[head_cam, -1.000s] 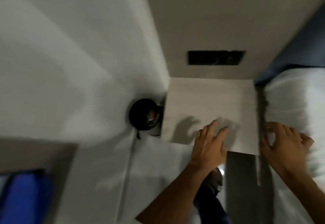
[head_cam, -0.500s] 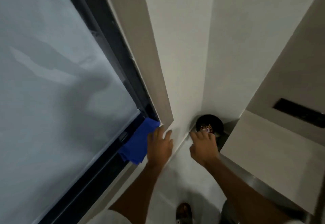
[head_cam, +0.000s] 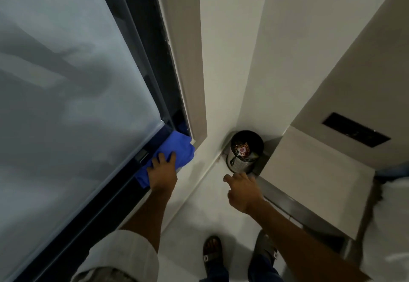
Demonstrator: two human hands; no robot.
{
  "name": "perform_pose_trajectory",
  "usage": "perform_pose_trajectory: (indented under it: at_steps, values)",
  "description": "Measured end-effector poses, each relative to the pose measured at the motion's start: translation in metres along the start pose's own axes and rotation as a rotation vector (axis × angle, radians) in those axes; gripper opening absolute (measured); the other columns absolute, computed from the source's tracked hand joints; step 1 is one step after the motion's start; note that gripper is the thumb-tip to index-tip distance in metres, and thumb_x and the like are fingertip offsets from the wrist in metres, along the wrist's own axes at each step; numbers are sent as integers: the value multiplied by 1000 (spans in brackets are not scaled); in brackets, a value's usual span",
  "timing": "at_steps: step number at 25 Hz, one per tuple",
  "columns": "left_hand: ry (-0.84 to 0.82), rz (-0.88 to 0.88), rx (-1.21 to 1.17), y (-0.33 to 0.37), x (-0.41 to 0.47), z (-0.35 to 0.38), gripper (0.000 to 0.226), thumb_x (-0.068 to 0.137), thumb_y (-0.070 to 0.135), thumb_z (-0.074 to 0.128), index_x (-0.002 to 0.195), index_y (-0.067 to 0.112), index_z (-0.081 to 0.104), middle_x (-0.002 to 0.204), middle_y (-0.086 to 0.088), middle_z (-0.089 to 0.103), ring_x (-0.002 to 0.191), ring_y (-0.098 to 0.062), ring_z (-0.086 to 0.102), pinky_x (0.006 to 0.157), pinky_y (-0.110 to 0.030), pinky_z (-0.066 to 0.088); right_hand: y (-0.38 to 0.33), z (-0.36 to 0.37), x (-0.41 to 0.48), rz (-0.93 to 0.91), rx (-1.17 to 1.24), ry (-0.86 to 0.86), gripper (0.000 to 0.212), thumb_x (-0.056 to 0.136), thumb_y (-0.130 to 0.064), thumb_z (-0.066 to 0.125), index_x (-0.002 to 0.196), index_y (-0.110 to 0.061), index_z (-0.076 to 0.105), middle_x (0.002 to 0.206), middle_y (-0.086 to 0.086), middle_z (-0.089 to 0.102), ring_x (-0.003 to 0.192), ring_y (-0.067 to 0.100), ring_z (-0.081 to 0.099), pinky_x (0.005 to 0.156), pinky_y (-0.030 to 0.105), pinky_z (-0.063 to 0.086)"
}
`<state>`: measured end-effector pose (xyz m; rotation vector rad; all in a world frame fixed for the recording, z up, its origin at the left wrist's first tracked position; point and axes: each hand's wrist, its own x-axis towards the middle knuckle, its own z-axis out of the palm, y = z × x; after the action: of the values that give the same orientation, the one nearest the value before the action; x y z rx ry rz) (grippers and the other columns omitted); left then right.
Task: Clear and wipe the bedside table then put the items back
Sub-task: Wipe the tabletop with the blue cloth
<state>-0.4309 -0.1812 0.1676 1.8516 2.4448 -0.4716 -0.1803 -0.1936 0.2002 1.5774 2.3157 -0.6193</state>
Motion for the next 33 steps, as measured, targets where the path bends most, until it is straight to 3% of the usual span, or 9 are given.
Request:
perform_pose_trajectory:
  at_steps: [4,7,10,12,15,20,23,28,33]
  values:
    - [87,28,-254,7,-1,-30,33,92,28,51,123,20,56,121,-10,61,98,-32,65,73,-37,50,17,3,-5,105,151,-18,44,93,-24,51,136,-21,45,134,9,55,126,28,46,105,44,38]
    - [88,23,-964,39,-12,-58,12,86,25,65,89,13,65,86,-7,71,79,-30,68,66,-34,50,6,-14,7,218,580,63,35,98,-38,50,123,-15,58,123,10,65,113,26,59,94,37,47]
    - [-358,19,-1662,82,-22,-85,14,87,17,63,98,17,71,98,-6,76,92,-28,71,79,-39,58,12,-36,9,381,1090,81,57,94,-60,44,112,-9,64,112,7,68,103,25,62,88,38,46]
    - [-640,39,-1798,103,-21,-92,33,82,21,62,113,13,69,111,-15,73,100,-33,69,91,-48,54,28,-45,3,441,1496,47,54,87,-63,57,112,-15,65,113,-1,68,107,22,62,92,40,50]
    - [-879,63,-1706,153,-21,-96,50,72,31,63,118,10,67,111,-17,73,97,-36,69,91,-50,52,80,-41,-23,463,1721,203,44,79,-39,78,114,-15,67,118,7,72,104,25,68,90,44,57]
    - [-1041,276,-1320,264,-38,-77,37,84,32,72,120,26,65,108,-1,76,101,-24,72,88,-46,57,172,0,-61,693,1787,435,38,86,-27,73,117,-11,57,116,11,67,99,27,67,80,41,58]
    - [-1062,220,-1274,326,-52,-55,37,87,17,69,121,27,62,112,-1,74,101,-24,71,82,-45,59,222,37,-70,787,1760,436,45,87,-23,72,125,-9,50,121,12,63,105,29,64,88,44,55]
    - [-963,148,-1146,422,-46,9,30,85,8,68,113,16,63,111,-11,71,95,-27,70,77,-45,60,307,102,-51,940,1495,391,42,89,-23,69,123,-13,47,120,8,60,96,19,57,80,31,46]
    - [-788,422,-944,518,-32,86,43,86,11,65,127,17,54,120,-8,66,108,-28,64,91,-49,54,392,175,-6,1000,1216,445,49,88,-19,68,130,-16,42,111,4,59,106,27,61,84,34,48]
